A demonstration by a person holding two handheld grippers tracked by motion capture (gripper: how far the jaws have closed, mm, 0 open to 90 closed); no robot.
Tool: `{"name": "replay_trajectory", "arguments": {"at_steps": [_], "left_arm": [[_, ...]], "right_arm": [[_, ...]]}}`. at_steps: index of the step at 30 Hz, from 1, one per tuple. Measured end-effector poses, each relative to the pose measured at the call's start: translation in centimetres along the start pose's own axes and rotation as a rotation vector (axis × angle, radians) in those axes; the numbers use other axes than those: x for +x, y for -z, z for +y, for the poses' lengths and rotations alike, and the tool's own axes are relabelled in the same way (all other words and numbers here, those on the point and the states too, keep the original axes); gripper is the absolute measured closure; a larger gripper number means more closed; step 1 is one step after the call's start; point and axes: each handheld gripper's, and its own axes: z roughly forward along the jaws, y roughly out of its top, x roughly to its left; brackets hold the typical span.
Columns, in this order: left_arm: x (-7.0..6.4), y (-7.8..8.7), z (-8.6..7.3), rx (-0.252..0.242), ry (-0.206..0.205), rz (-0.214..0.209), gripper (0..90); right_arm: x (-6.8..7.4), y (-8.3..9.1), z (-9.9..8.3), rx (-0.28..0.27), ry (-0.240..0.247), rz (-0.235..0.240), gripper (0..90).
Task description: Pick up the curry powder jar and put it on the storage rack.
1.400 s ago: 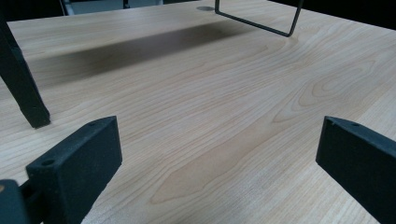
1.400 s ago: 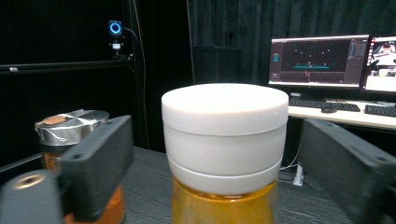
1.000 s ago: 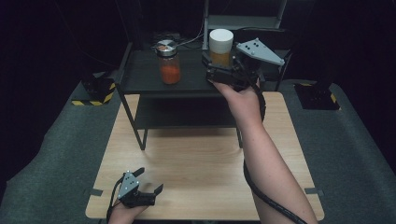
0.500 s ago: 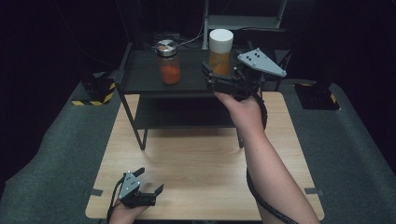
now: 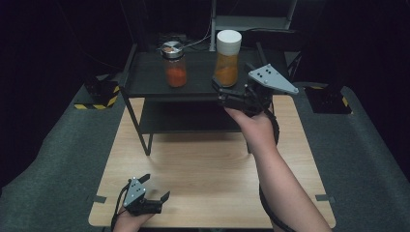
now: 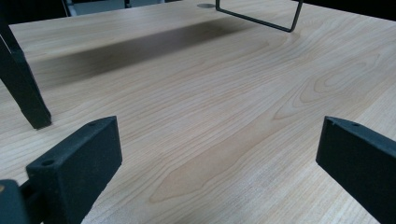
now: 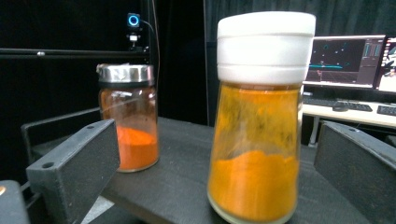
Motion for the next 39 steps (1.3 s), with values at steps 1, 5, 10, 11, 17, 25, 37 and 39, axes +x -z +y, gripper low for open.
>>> {"name": "replay_trajectory", "arguments": {"at_steps": [1, 5, 10, 11, 17, 25, 37, 39], "left_arm": [[0.0, 0.0, 0.0, 0.000, 0.001, -0.001, 0.5], [0.1, 0.0, 0.0, 0.002, -0.001, -0.004, 0.5], [0.0, 0.0, 0.1, 0.003, -0.005, -0.006, 0.5], [0.0, 0.0, 0.1, 0.003, -0.006, -0.006, 0.5], [0.1, 0.0, 0.0, 0.000, -0.005, -0.008, 0.4], [0.1, 0.0, 0.0, 0.002, -0.007, -0.012, 0.4], [0.1, -0.1, 0.1, 0.003, -0.010, -0.014, 0.4], [0.1, -0.1, 0.1, 0.003, -0.010, -0.014, 0.5]], "right_arm": [[0.0, 0.2, -0.2, 0.000, 0.000, 0.003, 0.0], [-0.1, 0.7, -0.6, -0.001, 0.006, 0.010, 0.0], [-0.2, 1.4, -1.1, 0.001, 0.013, 0.023, 0.0], [-0.2, 1.5, -1.2, 0.002, 0.014, 0.024, 0.0], [-0.1, 2.0, -1.6, 0.009, 0.027, 0.034, 0.0], [0.1, 2.6, -2.4, 0.020, 0.049, 0.037, 0.0], [0.4, 3.5, -3.7, 0.052, 0.066, 0.040, 0.0], [0.4, 3.7, -3.8, 0.057, 0.068, 0.039, 0.0]]}}
